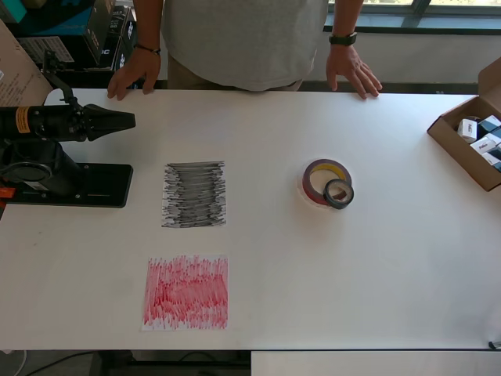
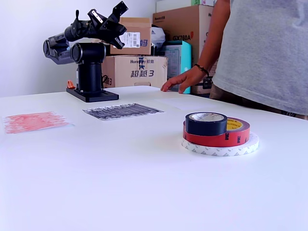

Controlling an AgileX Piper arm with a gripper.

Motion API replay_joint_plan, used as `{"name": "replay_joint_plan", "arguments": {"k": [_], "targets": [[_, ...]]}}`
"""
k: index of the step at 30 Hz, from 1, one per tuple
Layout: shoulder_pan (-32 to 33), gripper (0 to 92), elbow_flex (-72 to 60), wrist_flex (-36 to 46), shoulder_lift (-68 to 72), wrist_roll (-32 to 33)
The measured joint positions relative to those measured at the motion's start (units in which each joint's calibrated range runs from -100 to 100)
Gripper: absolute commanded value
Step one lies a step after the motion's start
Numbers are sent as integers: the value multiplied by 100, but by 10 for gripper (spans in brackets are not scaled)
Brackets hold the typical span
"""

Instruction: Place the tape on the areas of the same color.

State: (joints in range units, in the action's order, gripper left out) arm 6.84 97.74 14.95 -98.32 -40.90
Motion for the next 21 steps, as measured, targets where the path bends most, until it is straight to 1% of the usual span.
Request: {"name": "replay_joint_plan", "arguments": {"k": [4, 9, 13, 21], "targets": [[22, 1, -343, 36, 293, 0], [22, 1, -1087, 36, 1002, 82], [22, 1, -1900, 36, 1832, 82], [-52, 4, -3703, 36, 4034, 82]]}}
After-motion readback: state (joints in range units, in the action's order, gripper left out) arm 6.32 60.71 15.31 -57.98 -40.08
